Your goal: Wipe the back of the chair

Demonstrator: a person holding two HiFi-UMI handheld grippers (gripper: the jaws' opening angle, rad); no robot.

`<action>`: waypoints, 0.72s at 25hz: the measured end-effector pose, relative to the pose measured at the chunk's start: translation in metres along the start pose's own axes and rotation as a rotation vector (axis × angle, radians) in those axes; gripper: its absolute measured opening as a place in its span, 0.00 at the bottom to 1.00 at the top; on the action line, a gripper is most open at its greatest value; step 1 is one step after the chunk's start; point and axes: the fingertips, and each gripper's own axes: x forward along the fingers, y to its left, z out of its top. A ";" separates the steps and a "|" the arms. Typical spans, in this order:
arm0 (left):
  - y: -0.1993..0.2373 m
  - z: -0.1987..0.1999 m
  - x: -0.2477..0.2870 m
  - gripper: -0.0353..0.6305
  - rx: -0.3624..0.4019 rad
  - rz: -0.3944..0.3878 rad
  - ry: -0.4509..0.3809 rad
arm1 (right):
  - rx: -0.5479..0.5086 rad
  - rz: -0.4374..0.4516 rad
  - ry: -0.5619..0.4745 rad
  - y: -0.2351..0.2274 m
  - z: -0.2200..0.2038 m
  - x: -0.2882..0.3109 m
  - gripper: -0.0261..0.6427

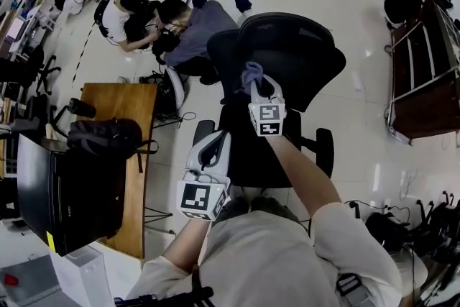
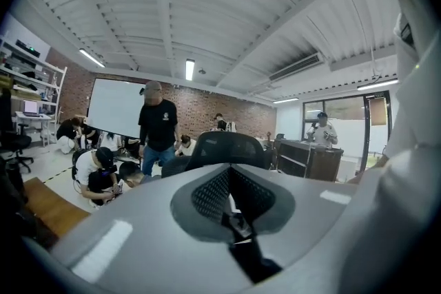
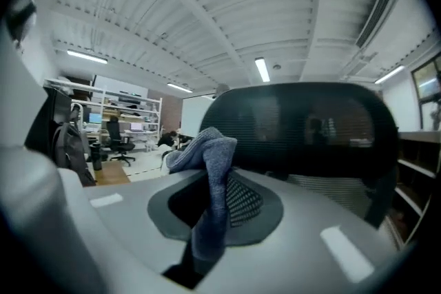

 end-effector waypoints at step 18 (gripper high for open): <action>0.049 -0.024 -0.043 0.15 -0.018 0.170 0.044 | 0.043 -0.042 0.198 -0.003 -0.088 0.112 0.11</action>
